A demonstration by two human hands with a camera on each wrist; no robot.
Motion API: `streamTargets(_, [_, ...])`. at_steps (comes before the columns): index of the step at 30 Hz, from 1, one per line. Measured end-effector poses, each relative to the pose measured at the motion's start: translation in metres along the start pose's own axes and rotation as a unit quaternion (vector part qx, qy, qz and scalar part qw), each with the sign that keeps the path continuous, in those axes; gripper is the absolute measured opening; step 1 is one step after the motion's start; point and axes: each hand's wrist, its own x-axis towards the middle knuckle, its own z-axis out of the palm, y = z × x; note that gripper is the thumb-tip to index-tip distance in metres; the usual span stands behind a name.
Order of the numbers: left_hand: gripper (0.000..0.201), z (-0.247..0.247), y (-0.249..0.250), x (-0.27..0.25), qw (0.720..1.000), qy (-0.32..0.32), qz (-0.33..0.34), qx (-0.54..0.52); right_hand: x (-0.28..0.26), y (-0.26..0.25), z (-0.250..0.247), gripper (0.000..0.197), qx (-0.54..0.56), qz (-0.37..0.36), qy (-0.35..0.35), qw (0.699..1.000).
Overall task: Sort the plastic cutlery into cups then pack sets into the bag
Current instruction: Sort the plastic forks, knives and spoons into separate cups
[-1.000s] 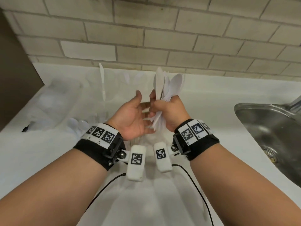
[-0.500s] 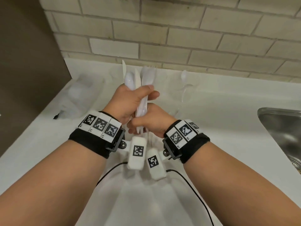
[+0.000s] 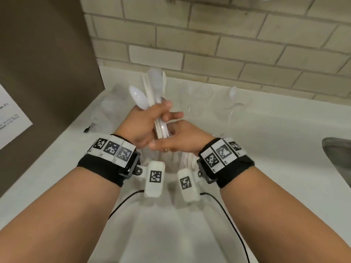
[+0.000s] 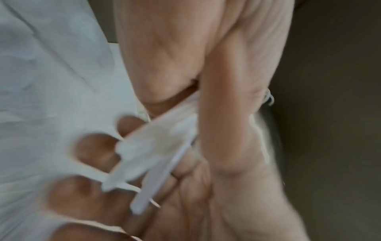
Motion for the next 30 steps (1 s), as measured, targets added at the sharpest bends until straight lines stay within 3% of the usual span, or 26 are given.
streamTargets(2, [0.014, -0.008, -0.001, 0.006, 0.997, 0.070, 0.027, -0.028, -0.001, -0.007, -0.018, 0.036, -0.071, 0.013, 0.107, 0.992])
streamTargets(5, [0.012, -0.015, -0.007, 0.010, 0.995, 0.085, 0.030, 0.044, 0.001, -0.019, -0.034, 0.034, -0.006, -0.049, 0.248, 0.967])
streamTargets(9, [0.021, -0.009, -0.015, 0.008, 0.993, 0.025, 0.037, 0.113, 0.010, -0.037, -0.026, 0.032, 0.017, -0.077, 0.220, 0.972])
streamTargets(13, [0.048, -0.010, -0.015, 0.007, 0.993, 0.004, 0.043, 0.113, 0.022, -0.039, -0.019, 0.029, 0.013, -0.068, 0.209, 0.976])
streamTargets(15, [0.042, -0.012, -0.015, 0.005, 0.992, -0.013, 0.052, 0.117, 0.024, -0.037, -0.016, 0.022, 0.005, -0.079, 0.209, 0.975])
streamTargets(20, [0.047, -0.020, -0.022, 0.003, 0.997, -0.014, 0.018, 0.071, 0.031, -0.036, -0.011, 0.027, -0.012, -0.091, 0.219, 0.971])
streamTargets(30, [0.050, -0.021, -0.027, 0.004, 1.000, -0.013, 0.000, 0.026, 0.028, -0.032, -0.012, 0.025, 0.090, -0.057, 0.254, 0.961])
